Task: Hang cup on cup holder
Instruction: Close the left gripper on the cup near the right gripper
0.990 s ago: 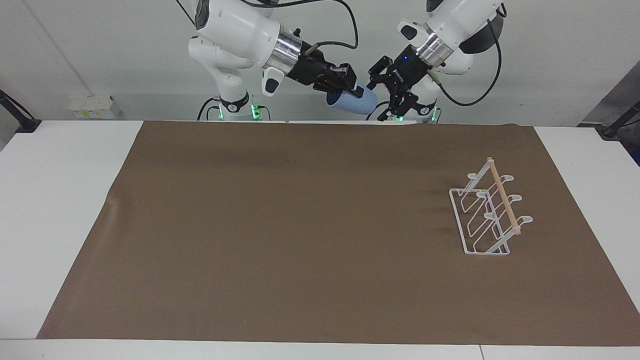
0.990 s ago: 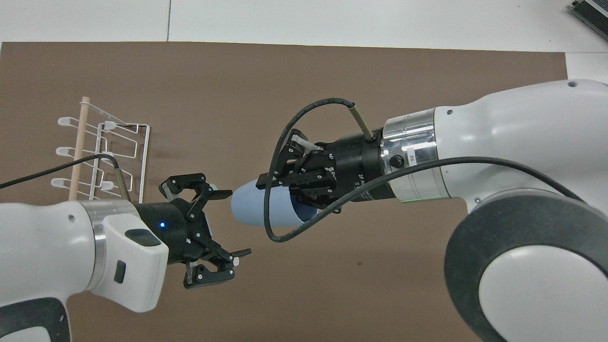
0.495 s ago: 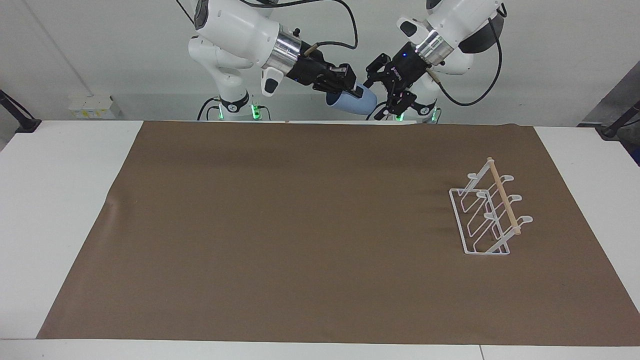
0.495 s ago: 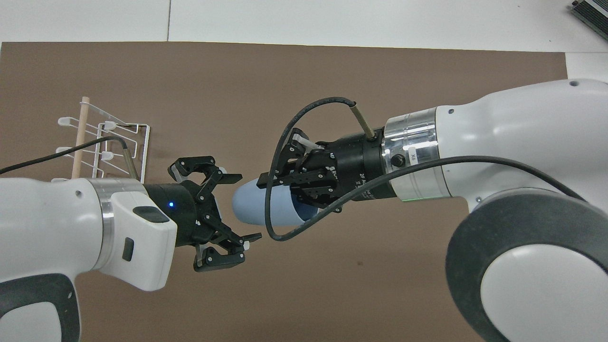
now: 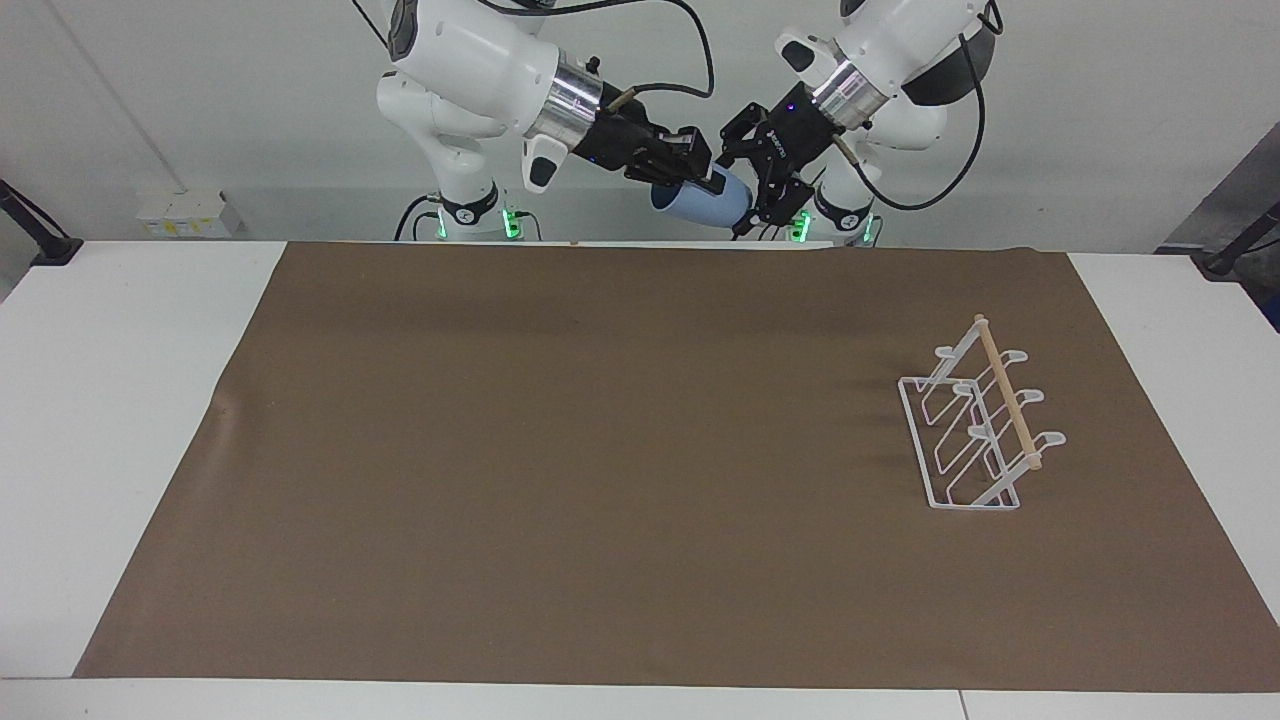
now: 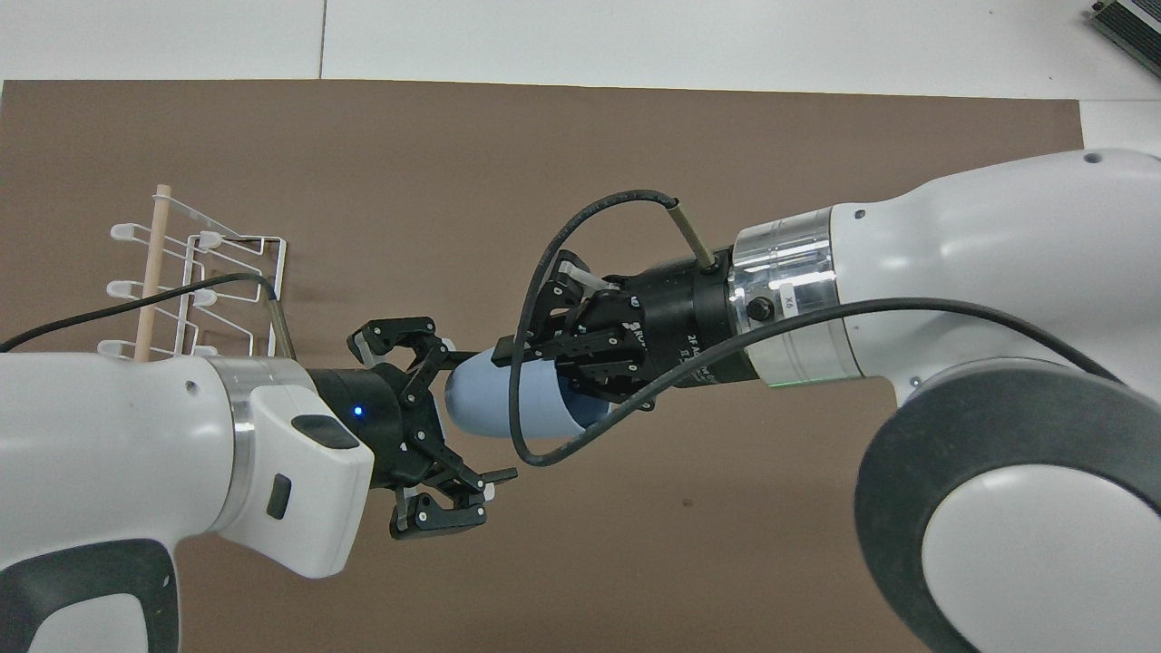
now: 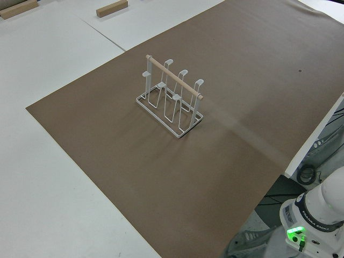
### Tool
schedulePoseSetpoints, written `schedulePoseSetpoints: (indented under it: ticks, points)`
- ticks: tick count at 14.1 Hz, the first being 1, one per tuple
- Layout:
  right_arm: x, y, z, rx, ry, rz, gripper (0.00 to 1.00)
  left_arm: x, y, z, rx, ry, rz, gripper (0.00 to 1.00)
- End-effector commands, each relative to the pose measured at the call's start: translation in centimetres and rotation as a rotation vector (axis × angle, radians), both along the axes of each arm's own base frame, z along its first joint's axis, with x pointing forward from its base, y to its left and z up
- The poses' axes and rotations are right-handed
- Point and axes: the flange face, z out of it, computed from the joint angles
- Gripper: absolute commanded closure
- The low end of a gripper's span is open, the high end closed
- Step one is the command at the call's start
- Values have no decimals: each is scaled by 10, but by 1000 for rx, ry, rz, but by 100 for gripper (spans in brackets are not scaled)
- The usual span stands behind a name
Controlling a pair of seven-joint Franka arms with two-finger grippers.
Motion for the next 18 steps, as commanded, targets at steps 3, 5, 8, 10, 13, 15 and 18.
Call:
schedulePoseSetpoints:
  ticks: [3, 5, 8, 10, 13, 15, 18]
  points:
    - [6, -1, 6, 35, -9, -28, 100, -21, -31, 9, -10, 21, -43, 0]
    - [6, -1, 6, 35, -9, -27, 100, -25, -38, 12, -13, 54, -12, 0]
    - [6, -1, 6, 35, -9, -28, 100, -32, -51, 20, -19, 75, 9, 0]
    - [6, -1, 6, 35, -9, -27, 100, -33, -54, 24, -24, 68, 3, 0]
    - [6, -1, 6, 35, -9, -28, 100, -34, -55, 27, -36, 73, 4, 0]
    - [6, -1, 6, 35, -9, -28, 100, -31, -57, 30, -45, 78, 0, 0]
    - [6, -1, 7, 37, -9, -28, 100, -30, -59, 35, -49, 74, -8, 3]
